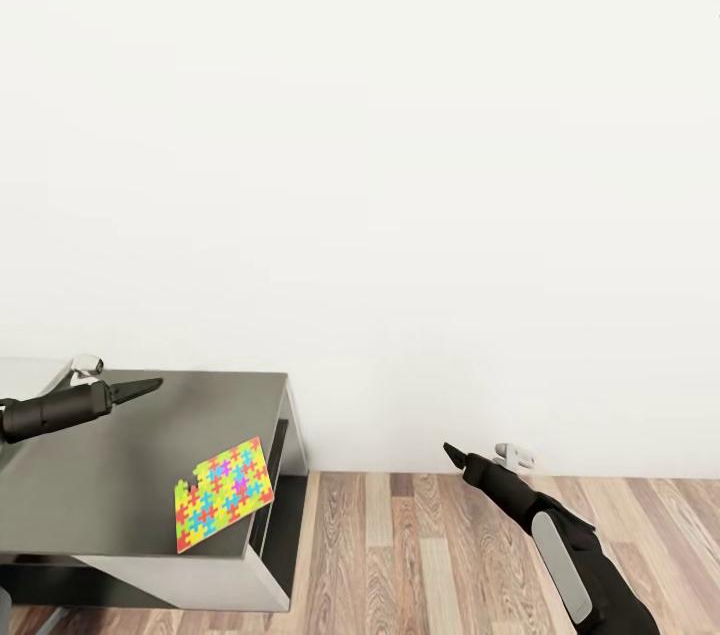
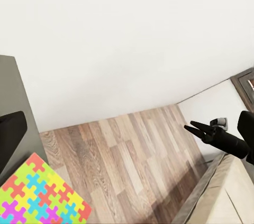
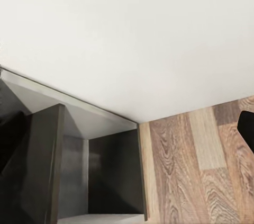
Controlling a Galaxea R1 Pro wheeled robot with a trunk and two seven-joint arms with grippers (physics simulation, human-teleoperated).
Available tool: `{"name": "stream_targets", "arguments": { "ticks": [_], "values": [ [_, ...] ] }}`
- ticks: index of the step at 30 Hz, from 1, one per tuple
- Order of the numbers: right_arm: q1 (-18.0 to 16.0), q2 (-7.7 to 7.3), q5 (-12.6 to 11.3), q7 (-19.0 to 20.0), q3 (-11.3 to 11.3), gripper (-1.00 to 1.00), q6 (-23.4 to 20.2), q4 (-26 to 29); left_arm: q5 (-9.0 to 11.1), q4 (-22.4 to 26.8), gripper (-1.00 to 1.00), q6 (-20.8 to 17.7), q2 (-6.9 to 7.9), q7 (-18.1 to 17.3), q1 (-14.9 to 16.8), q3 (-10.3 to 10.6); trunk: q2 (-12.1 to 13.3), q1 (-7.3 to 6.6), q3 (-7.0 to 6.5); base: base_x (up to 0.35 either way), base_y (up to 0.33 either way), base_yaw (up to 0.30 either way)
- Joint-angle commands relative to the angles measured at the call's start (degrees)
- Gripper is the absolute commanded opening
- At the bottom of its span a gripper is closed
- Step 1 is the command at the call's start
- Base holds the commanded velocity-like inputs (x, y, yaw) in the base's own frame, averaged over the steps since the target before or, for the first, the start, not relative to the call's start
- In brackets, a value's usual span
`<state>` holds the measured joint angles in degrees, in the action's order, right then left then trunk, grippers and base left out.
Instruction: Put all the toys in the child's room - the three board games (two on the bed and one on the table), the two jigsaw puzzles on the table, and the tennis ball on the table - inside the toy box on the table in the child's room.
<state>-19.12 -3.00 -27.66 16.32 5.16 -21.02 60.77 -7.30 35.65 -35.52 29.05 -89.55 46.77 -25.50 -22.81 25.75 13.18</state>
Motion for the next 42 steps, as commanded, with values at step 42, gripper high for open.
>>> {"name": "stream_targets", "arguments": {
  "ticks": [42],
  "values": [
    [0.0,0.01,-0.4,0.1,-0.2,1.00,-0.4,0.0,-0.6,0.0,1.00,-0.7,-0.22,-0.5,0.0,-0.1,-0.1,0.04,-3.81,0.000,0.000,0.000]
  ]
}}
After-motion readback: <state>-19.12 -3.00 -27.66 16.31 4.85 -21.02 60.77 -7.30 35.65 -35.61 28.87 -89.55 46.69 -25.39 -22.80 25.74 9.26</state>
